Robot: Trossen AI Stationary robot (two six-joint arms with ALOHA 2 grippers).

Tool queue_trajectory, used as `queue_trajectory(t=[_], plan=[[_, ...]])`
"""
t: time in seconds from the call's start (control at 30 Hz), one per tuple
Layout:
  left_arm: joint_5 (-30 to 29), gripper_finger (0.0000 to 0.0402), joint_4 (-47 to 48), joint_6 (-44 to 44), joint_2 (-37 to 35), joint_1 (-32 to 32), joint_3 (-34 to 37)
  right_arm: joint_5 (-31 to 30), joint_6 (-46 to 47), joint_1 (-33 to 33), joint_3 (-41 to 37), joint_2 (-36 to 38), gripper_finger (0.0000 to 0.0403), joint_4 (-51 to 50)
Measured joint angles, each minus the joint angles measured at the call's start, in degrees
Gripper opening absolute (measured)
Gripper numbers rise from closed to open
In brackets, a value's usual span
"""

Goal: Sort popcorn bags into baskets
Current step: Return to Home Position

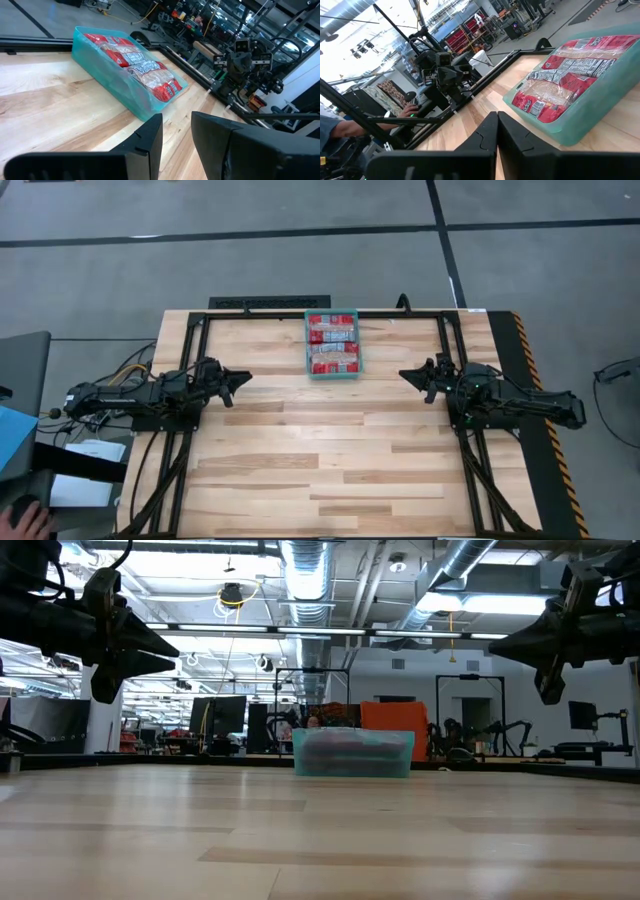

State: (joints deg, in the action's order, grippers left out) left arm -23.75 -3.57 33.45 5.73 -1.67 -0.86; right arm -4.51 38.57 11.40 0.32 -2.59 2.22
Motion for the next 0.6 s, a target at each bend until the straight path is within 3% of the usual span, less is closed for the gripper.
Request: queue_trajectory(t=[0.6], plan=[[-0.02, 0.009, 0.0, 0.0, 0.0, 0.0, 0.0, 0.0, 0.0, 0.0, 0.0, 0.0, 0.0032, 0.0]])
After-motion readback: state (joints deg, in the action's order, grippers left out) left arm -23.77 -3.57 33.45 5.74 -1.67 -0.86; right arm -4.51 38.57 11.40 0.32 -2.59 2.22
